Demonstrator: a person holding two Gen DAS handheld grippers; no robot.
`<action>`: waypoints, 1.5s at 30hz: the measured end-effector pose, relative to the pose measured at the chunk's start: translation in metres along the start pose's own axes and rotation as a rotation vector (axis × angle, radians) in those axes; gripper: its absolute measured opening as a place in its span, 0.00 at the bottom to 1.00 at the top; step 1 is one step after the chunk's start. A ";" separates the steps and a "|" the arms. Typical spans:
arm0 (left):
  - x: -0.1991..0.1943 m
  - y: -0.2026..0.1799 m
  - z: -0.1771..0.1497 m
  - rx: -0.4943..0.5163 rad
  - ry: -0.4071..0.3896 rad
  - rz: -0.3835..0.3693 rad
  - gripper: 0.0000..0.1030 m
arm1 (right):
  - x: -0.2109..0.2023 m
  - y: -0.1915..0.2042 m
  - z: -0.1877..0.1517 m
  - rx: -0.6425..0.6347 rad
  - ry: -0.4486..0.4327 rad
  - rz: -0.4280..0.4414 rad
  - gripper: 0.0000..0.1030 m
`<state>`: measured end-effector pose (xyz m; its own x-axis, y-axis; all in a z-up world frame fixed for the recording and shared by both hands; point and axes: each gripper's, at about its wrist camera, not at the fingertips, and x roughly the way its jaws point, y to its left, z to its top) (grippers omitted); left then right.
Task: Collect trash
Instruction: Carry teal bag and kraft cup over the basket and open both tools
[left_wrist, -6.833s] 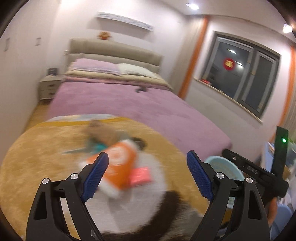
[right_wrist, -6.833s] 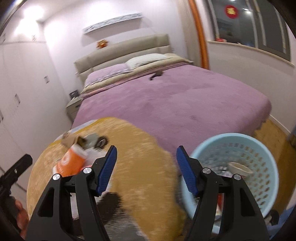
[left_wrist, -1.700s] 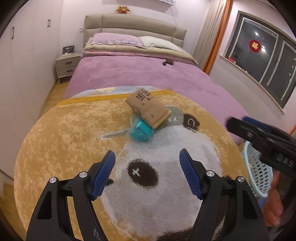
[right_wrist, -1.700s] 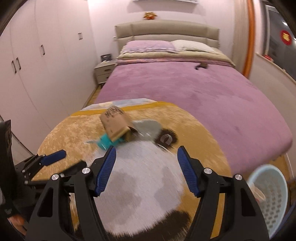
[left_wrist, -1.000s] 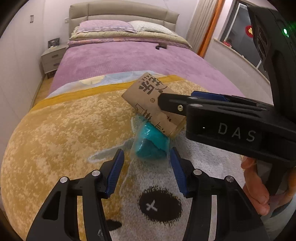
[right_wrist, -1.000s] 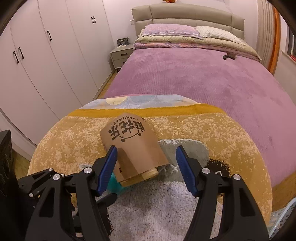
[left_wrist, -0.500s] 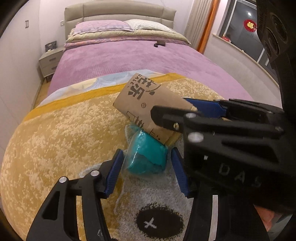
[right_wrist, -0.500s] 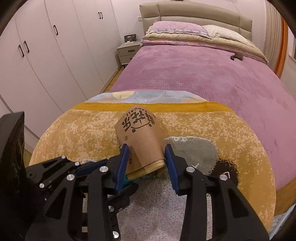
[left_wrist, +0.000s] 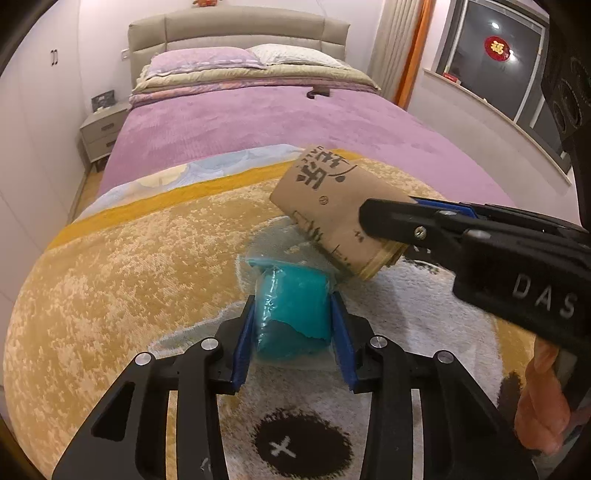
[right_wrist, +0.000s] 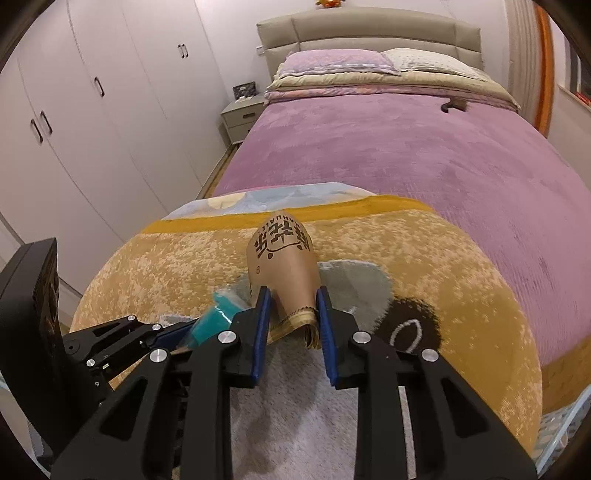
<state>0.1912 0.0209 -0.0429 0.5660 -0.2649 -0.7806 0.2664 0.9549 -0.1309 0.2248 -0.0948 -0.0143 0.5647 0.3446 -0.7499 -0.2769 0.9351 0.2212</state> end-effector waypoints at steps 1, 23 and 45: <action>-0.003 -0.002 0.000 0.001 -0.006 0.003 0.35 | -0.005 -0.003 -0.001 0.008 -0.008 -0.002 0.22; -0.065 -0.075 -0.054 0.051 -0.093 -0.053 0.35 | -0.102 -0.070 -0.112 0.114 -0.017 -0.052 0.22; -0.090 -0.100 -0.043 0.076 -0.135 -0.102 0.35 | -0.112 -0.082 -0.121 0.164 -0.044 -0.098 0.23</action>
<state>0.0799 -0.0452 0.0141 0.6311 -0.3800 -0.6762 0.3827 0.9108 -0.1548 0.0905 -0.2204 -0.0243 0.6169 0.2509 -0.7460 -0.0900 0.9641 0.2498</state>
